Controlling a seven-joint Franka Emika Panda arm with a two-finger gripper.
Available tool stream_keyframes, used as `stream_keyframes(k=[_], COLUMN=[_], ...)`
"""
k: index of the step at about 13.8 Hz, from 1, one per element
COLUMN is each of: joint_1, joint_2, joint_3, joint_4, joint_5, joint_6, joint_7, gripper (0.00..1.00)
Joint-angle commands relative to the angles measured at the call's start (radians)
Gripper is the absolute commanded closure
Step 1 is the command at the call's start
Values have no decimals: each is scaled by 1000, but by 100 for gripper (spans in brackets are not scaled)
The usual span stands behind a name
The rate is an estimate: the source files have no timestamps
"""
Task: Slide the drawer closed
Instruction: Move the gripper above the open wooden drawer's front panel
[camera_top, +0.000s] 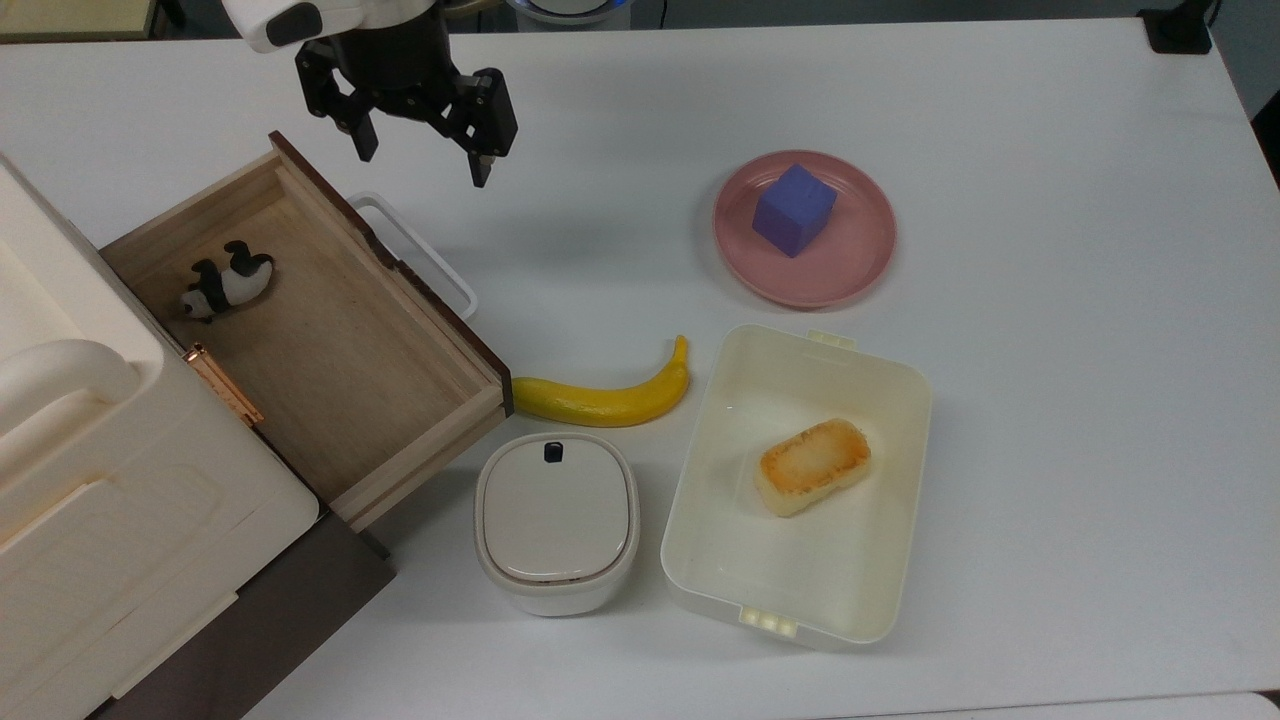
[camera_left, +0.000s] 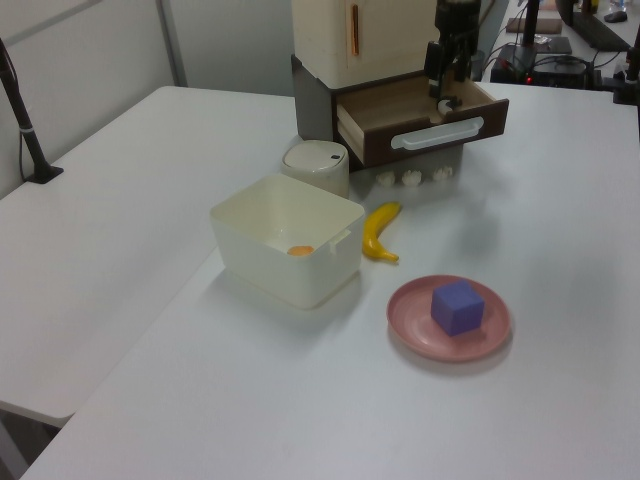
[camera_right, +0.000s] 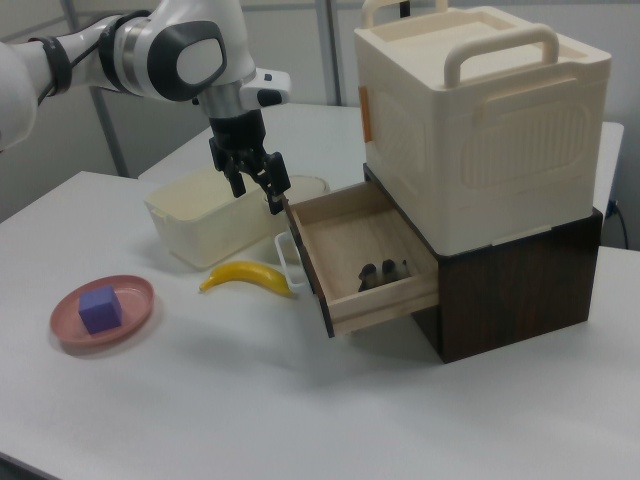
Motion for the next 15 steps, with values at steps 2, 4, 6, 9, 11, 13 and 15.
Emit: stream_keyframes(k=[2, 4, 6, 9, 11, 13, 15], joint_1=[-5, -5, -3, -6, -13, -5, -3], joint_2=[-13, -11, -7, 0, -2, -2, -2], joint_3=[0, 0, 0, 0, 2, 2, 6], joint_4=[-6, -6, -5, -2, -2, -6, -6], joint_5=[20, 21, 20, 23, 32, 47, 50], joint_6=[-21, -19, -19, -18, -21, -56, -98], joint_7=[-14, -6, -5, -5, -34, -69, -66], gripper=[0, 0, 0, 0, 0, 0, 0])
